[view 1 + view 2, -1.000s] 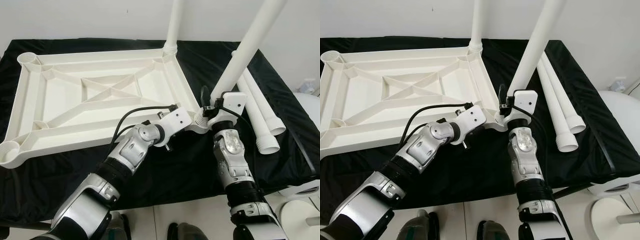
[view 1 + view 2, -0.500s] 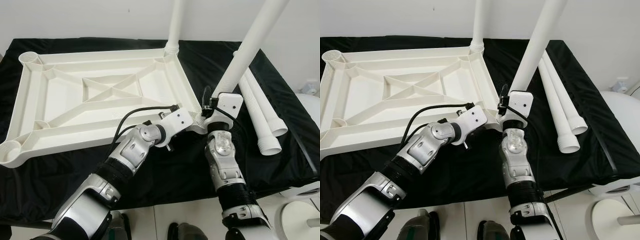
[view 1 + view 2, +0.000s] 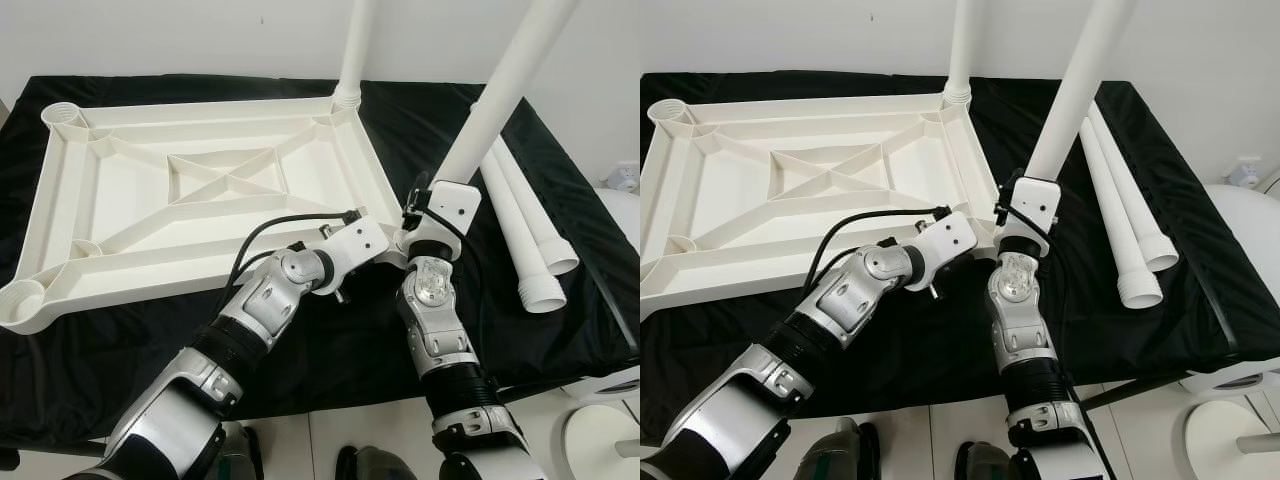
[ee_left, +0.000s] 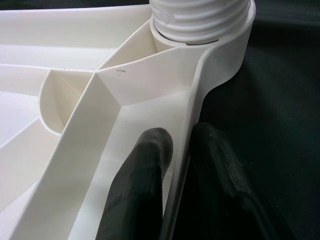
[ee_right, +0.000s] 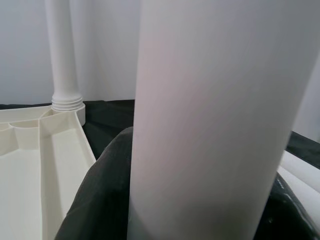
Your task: Building children table
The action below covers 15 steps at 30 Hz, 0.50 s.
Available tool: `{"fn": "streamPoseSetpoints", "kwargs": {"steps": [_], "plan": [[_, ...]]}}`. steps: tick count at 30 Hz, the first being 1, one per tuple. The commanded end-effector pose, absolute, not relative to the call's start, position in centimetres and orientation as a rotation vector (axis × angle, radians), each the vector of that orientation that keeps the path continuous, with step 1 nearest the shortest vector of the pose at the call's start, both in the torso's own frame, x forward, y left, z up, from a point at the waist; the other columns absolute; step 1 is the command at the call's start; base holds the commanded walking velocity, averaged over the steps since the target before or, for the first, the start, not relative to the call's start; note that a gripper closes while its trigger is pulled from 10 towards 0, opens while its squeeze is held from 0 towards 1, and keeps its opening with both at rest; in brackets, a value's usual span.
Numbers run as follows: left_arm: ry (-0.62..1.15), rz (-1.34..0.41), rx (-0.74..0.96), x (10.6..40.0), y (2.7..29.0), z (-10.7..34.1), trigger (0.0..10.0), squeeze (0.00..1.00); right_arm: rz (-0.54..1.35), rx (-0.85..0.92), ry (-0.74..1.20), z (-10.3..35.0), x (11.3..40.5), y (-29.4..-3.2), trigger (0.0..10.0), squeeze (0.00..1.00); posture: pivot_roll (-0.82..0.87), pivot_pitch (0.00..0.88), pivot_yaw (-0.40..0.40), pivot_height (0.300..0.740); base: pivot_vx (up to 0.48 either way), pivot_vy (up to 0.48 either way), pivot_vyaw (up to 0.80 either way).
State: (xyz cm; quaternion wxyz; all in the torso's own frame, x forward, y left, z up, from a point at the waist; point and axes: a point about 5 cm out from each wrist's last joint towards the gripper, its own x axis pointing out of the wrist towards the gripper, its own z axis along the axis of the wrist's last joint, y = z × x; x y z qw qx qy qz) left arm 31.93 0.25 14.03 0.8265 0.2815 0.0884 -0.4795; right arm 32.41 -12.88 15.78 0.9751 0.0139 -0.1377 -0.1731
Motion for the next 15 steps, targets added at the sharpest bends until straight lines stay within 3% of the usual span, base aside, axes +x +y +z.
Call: {"fn": "streamPoseSetpoints", "kwargs": {"steps": [1, 15], "plan": [[0.088, -1.043, 0.629, 31.8, 0.0, 16.2, 10.0, 0.00, -0.590, -0.049, -0.009, 10.5, 31.1, -18.0, 10.0, 0.00, 0.02, 0.085, -0.023, 0.740, 0.000, 0.000, 0.00], [0.087, -1.046, 0.631, 31.7, -0.1, 16.2, 10.0, 0.00, -0.601, -0.030, -0.046, 11.8, 31.5, -17.9, 10.0, 0.00, 0.02, 0.078, -0.023, 0.740, 0.000, 0.000, 0.00]]}}
